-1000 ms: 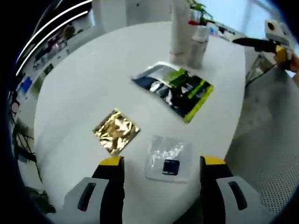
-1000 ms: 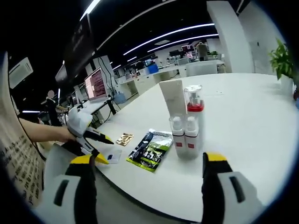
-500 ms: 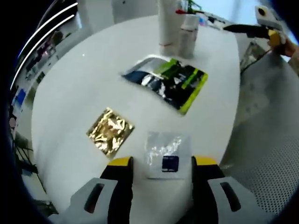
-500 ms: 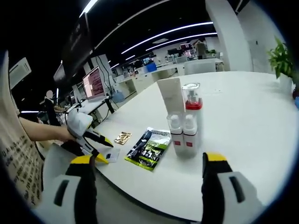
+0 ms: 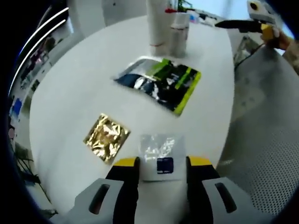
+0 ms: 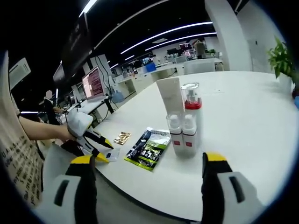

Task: Arrange the skincare products in the storage area until every visible bottle or jar stands upright without overlapping.

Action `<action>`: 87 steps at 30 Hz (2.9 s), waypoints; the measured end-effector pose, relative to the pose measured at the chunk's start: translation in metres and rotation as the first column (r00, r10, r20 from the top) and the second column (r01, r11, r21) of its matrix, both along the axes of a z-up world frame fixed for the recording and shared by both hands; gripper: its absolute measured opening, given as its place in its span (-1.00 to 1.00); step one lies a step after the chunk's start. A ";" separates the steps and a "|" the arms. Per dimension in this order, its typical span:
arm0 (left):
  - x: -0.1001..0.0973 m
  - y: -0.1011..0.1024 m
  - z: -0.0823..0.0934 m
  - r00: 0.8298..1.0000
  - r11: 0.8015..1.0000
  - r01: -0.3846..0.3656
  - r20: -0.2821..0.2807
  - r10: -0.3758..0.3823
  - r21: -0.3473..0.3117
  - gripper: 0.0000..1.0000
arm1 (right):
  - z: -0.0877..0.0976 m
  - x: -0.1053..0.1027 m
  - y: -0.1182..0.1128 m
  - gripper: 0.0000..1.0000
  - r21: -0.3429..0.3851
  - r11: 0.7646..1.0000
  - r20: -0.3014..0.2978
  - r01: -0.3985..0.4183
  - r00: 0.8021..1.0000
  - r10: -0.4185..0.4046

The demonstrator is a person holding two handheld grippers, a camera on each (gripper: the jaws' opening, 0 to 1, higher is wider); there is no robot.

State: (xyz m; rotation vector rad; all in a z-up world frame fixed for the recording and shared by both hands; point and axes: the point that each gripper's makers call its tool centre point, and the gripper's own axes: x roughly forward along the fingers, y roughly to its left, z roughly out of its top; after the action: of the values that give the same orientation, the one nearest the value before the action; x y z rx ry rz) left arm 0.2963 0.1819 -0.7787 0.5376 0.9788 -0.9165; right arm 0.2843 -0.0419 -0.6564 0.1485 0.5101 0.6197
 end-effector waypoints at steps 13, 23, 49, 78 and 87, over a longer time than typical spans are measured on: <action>0.014 -0.009 0.006 0.983 0.983 0.182 -0.010 -0.181 0.025 -0.27 | -0.001 0.002 -0.005 0.89 0.004 1.000 0.002 0.016 1.000 -0.016; 0.024 -0.018 0.002 0.929 0.927 0.370 -0.033 -0.369 0.052 -0.27 | -0.001 0.004 -0.008 0.89 0.002 0.999 0.000 0.034 0.999 -0.034; 0.049 -0.024 -0.007 0.861 0.859 0.508 -0.036 -0.507 0.058 -0.26 | -0.003 0.006 -0.012 0.89 -0.010 0.998 -0.007 0.057 0.998 -0.057; 0.052 -0.029 0.005 0.895 0.894 0.445 0.010 -0.446 0.047 0.01 | -0.001 0.004 -0.007 0.89 -0.008 0.999 0.002 0.038 0.999 -0.038; 0.052 -0.023 0.019 0.965 0.963 0.263 0.032 -0.262 -0.052 0.22 | 0.003 0.003 -0.004 0.89 -0.001 1.000 0.016 0.026 1.000 -0.026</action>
State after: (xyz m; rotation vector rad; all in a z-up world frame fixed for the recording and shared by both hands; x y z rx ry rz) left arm 0.3485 0.1590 -0.7596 0.6402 0.8687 -1.1679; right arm 0.2869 -0.0459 -0.6536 0.1485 0.4927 0.5944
